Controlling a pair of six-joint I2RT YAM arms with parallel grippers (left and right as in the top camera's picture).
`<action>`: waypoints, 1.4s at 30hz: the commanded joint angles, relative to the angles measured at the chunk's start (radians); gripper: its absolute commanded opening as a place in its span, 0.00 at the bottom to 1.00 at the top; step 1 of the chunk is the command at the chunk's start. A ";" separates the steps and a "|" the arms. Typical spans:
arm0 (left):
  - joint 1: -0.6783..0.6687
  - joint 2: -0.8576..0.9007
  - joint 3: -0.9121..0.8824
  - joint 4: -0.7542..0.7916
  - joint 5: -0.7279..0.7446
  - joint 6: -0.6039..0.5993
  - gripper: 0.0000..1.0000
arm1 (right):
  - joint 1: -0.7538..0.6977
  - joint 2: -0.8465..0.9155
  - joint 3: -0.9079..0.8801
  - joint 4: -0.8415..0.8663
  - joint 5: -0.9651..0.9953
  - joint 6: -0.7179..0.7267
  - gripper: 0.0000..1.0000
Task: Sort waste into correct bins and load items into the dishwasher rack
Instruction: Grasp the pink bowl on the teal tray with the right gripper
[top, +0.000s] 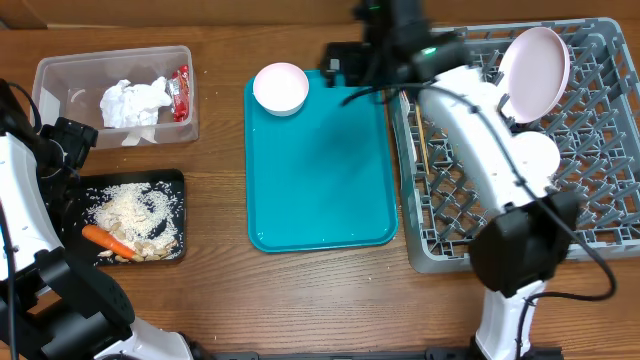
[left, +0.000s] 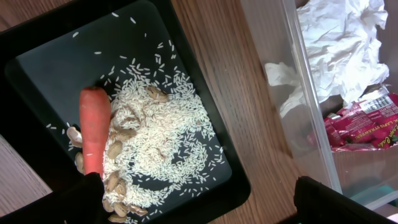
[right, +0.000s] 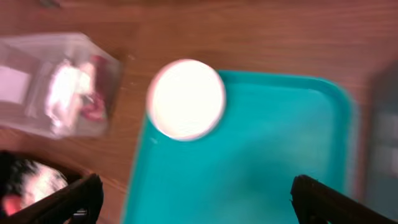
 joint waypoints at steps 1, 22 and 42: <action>-0.002 -0.031 0.010 0.002 -0.014 -0.018 1.00 | 0.053 0.128 0.013 0.130 0.076 0.228 0.99; -0.002 -0.031 0.010 0.002 -0.014 -0.018 1.00 | 0.079 0.397 0.039 0.103 0.279 0.371 0.68; -0.002 -0.031 0.010 0.002 -0.014 -0.018 1.00 | 0.127 0.308 0.354 -0.505 0.094 -0.131 0.77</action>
